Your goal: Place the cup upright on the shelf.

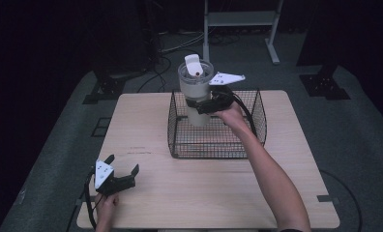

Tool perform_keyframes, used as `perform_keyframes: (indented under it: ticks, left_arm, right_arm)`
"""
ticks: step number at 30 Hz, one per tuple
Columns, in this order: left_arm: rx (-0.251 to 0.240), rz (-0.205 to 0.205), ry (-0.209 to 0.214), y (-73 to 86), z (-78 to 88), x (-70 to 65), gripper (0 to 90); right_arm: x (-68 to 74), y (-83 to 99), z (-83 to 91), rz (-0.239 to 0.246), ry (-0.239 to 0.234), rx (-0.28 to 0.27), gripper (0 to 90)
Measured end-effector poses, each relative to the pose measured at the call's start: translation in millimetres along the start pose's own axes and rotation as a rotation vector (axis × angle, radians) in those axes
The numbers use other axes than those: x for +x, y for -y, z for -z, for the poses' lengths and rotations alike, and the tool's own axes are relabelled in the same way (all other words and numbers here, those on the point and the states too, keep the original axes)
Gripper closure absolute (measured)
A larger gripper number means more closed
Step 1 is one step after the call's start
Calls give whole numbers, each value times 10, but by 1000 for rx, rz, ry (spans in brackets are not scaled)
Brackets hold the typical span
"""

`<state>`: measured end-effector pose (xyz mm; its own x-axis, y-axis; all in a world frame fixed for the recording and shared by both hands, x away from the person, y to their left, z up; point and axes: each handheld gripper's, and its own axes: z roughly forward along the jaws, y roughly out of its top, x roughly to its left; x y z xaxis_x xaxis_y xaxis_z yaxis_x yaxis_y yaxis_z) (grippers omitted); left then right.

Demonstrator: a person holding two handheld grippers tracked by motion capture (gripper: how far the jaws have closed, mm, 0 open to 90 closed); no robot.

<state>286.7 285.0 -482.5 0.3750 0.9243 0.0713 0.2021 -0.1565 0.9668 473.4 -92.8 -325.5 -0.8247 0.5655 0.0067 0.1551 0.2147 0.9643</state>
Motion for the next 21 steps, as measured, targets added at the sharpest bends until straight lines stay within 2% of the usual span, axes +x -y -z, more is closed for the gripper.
perform_keyframes:
  ticks: [3, 9, 21]
  left_arm:
    - [-2, 1, 0, 0, 1, 0, 0]
    - [-1, 2, 2, 0, 8, 2, 0]
    - [-3, 1, 4, 1, 10, 1, 0]
  right_arm:
    - [-45, 76, -71, -3, -16, 26, 93]
    - [-91, 185, -172, -15, -32, 40, 92]
    - [-184, 391, -354, -20, -26, 57, 93]
